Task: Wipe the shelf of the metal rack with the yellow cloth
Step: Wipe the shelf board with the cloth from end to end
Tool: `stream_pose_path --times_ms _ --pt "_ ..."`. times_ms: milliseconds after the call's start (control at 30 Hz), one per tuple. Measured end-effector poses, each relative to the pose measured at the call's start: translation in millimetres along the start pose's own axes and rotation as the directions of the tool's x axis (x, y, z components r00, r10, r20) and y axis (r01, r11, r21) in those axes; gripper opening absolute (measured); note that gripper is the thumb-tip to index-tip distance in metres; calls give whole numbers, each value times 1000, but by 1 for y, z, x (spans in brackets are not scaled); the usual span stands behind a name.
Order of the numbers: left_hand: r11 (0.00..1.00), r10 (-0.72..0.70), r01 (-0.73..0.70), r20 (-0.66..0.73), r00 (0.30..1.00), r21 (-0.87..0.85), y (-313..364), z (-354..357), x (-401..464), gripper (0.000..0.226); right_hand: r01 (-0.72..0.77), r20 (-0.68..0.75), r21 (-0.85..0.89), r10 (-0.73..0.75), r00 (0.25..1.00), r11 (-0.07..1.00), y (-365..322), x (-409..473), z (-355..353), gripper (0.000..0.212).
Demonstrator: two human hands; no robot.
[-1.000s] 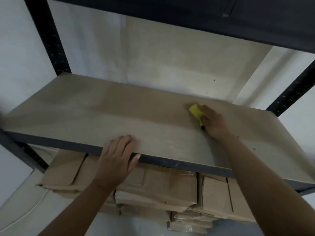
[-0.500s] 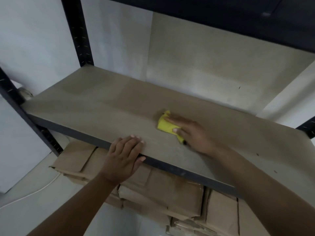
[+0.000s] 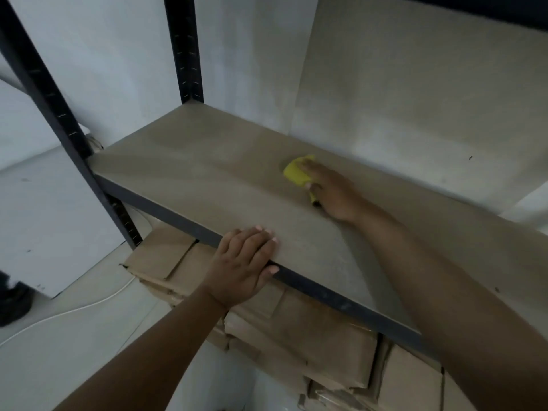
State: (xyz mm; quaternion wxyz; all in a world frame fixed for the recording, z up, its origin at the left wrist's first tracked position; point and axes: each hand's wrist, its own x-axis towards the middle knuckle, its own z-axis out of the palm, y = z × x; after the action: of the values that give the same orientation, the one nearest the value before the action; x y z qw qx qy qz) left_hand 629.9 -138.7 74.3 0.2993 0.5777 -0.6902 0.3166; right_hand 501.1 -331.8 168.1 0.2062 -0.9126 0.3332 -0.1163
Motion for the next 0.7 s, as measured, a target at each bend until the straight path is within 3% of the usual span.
stream_pose_path --times_ms 100,167,267,400,433,567,700 --pt "1000 1 -1 5 1000 -25 0 -1 1 43 174 97 113 -185 978 978 -18 -44 0 46" --pt "999 -9 10 22 1000 -51 -1 -4 -1 42 192 173 203 -228 958 960 -12 -60 -11 44" --pt "999 -3 5 69 998 -38 -8 -12 -6 39 28 100 303 -61 993 953 19 -49 -28 42" --pt "1000 0 2 88 996 -25 -10 -12 -9 38 -204 -109 -20 200 974 979 49 14 -29 43" --pt "1000 -3 6 87 996 -30 -10 -11 -9 38 -218 -136 -53 209 968 975 45 29 -24 44" --pt "999 10 -8 48 999 -47 -12 -9 -10 36 -61 -43 -43 59 997 997 -14 51 13 43" --pt "995 45 -46 -11 999 -84 -11 -7 -13 35 97 21 95 -100 995 991 -56 6 31 44"
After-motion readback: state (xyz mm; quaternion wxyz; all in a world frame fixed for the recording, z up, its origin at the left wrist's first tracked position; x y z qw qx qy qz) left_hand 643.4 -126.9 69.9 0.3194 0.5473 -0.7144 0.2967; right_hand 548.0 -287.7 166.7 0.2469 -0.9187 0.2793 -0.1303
